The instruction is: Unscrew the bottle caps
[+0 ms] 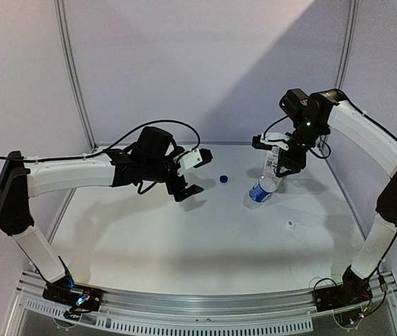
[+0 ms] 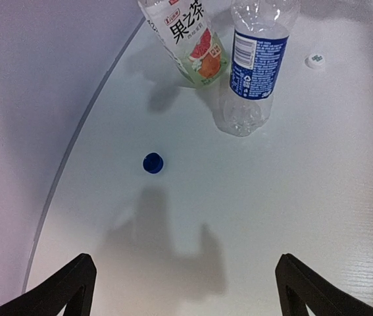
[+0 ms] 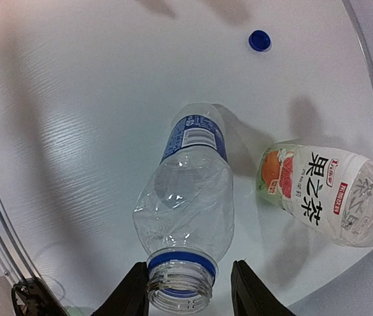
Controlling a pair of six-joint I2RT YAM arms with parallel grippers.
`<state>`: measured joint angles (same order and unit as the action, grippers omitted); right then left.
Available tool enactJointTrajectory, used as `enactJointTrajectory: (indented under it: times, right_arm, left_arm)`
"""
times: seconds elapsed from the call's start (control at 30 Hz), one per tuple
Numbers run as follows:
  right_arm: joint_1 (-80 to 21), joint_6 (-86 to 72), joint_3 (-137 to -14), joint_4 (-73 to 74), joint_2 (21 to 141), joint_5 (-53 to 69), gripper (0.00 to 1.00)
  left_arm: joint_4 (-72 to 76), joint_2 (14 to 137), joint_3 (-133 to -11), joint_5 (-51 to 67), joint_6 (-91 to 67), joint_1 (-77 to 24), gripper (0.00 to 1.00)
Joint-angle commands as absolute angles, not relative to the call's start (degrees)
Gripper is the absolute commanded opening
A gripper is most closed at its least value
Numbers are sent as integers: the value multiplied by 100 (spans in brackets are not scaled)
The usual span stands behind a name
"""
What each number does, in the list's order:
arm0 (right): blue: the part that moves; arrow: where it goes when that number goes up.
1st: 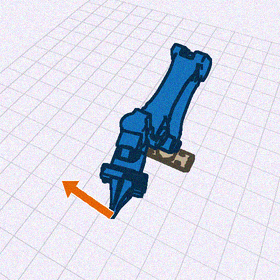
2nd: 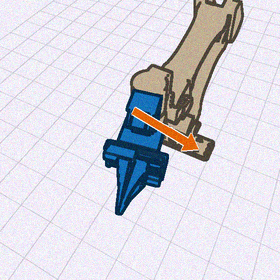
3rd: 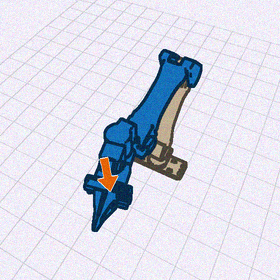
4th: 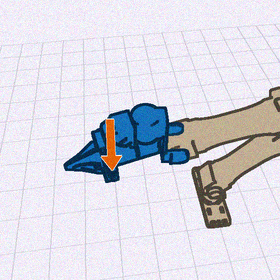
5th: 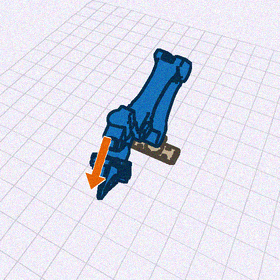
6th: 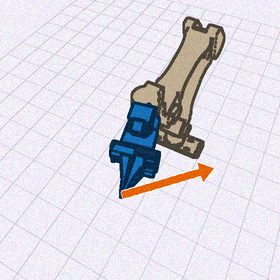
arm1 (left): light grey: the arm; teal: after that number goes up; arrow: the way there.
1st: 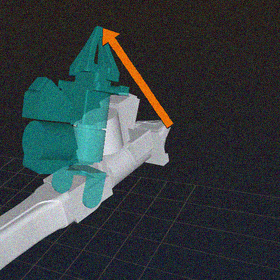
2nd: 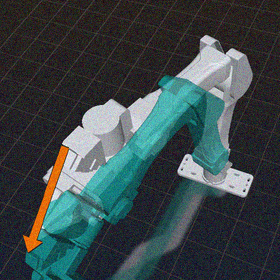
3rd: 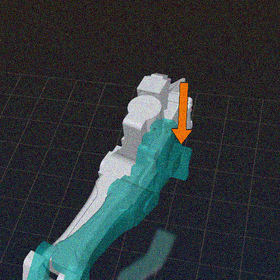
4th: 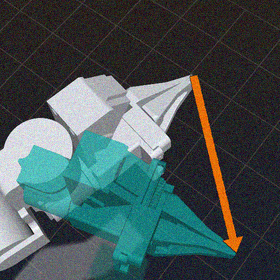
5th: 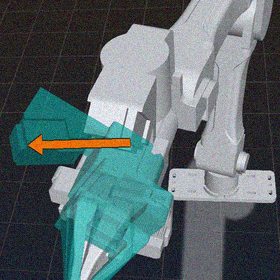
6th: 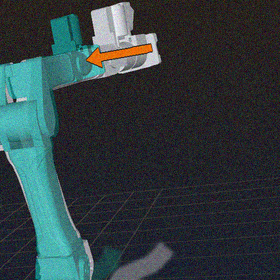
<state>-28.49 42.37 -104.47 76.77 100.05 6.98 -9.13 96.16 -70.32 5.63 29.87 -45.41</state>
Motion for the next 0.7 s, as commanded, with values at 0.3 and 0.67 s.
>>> enactJointTrajectory:
  times: [0.3,0.67]
  right_arm:
    - [-2873,4254,-10941,9330,10283,896,26]
    - [-2874,4072,-11071,9334,10188,1508,21]
  left_arm:
    - [-870,9849,-7199,1019,2795,-4509,97]
    - [654,10786,-7948,3172,2463,-4766,93]
